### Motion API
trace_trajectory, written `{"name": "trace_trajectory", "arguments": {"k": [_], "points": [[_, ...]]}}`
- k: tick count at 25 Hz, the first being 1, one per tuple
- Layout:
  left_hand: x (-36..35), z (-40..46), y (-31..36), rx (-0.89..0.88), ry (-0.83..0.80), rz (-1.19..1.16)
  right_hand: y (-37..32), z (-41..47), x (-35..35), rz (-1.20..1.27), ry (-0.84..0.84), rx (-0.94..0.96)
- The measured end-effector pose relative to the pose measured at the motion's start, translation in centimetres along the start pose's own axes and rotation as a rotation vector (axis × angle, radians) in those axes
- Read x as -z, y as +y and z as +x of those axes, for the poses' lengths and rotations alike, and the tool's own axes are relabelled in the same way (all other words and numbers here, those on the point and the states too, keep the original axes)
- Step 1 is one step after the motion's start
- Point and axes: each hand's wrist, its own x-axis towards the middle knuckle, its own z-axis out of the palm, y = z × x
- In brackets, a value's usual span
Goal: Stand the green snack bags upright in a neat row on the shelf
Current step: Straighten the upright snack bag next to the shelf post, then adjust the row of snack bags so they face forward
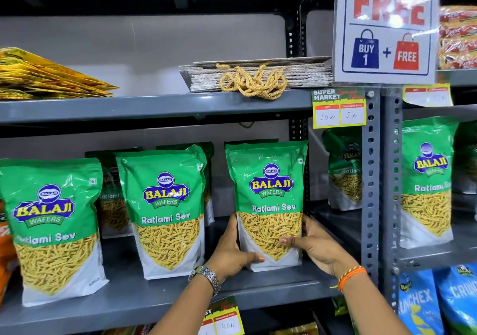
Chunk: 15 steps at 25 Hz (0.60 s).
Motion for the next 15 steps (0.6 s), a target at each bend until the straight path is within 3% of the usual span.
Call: {"name": "trace_trajectory", "arguments": {"k": [3, 5, 7, 9, 11, 13, 15], "points": [[0.0, -1.1, 0.9, -0.004, 0.004, 0.027, -0.7, -0.8, -0.4, -0.034, 0.004, -0.007], [0.5, -3.2, 1.5, -0.067, 0.091, 0.080, -1.4, -1.9, -0.5, -0.061, 0.021, -0.007], [2.1, -6.3, 1.6, -0.237, 0.373, 0.193, -2.4, -3.8, -0.8, -0.081, 0.117, 0.024], [5.1, -9.4, 1.4, -0.390, 0.715, 0.356, -3.5, -6.0, -2.7, -0.194, 0.382, 0.126], [8.5, -11.2, 0.5, -0.403, 0.864, 0.439, -3.9, -8.0, -7.2, -0.259, 0.646, 0.357], [11.1, -11.5, -0.9, -0.340, 0.798, 0.486, -3.8, -8.2, -12.9, -0.245, 0.604, 0.474], [12.7, -11.0, -2.4, -0.242, 0.656, 0.510, -3.1, -6.5, -17.6, -0.297, 0.369, 0.423]]}}
